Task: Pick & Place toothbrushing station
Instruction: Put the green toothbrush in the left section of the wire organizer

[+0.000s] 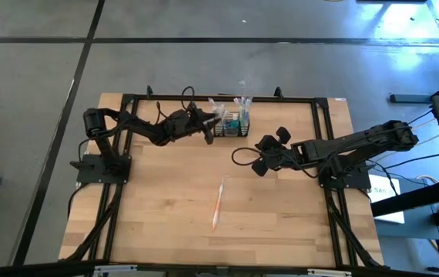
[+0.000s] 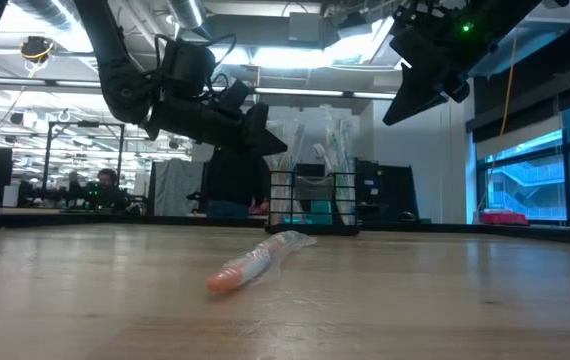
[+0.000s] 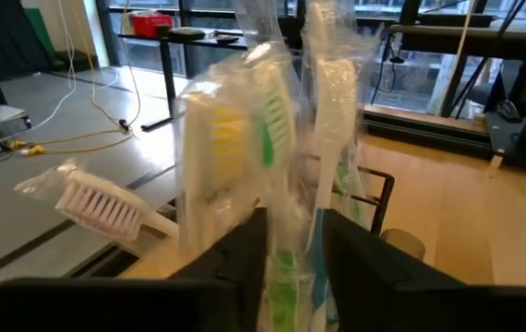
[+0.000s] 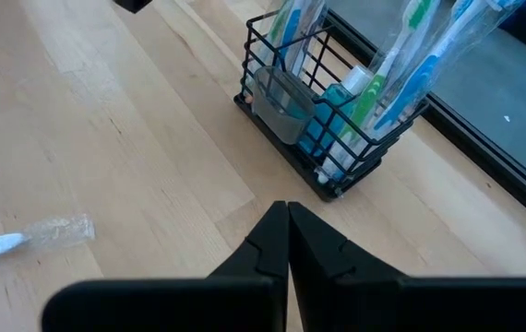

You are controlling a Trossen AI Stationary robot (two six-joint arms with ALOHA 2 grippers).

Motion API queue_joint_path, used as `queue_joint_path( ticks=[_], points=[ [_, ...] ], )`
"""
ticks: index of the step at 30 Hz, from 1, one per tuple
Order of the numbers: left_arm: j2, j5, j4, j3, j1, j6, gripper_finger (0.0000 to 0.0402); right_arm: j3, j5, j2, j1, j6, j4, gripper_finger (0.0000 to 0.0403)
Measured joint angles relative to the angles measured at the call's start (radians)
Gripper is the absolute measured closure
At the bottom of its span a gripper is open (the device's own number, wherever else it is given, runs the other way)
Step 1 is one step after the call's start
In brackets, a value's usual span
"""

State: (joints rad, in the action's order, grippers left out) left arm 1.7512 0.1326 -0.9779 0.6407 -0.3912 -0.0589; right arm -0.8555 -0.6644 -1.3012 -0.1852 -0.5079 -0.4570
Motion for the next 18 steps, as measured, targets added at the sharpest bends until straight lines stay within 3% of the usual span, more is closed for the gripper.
queue_joint_path(
  ticks=[9, 18],
  points=[
    [-0.009, -0.005, -0.007, 0.0, 0.0, 0.003, 0.0208, 0.0, 0.0, 0.0, 0.0, 0.0, 0.0, 0.0394],
    [-0.018, -0.095, -0.012, 0.0, 0.0, -0.033, 0.0172, 0.0, 0.0, 0.0, 0.0, 0.0, 0.0, 0.0394]
  ],
)
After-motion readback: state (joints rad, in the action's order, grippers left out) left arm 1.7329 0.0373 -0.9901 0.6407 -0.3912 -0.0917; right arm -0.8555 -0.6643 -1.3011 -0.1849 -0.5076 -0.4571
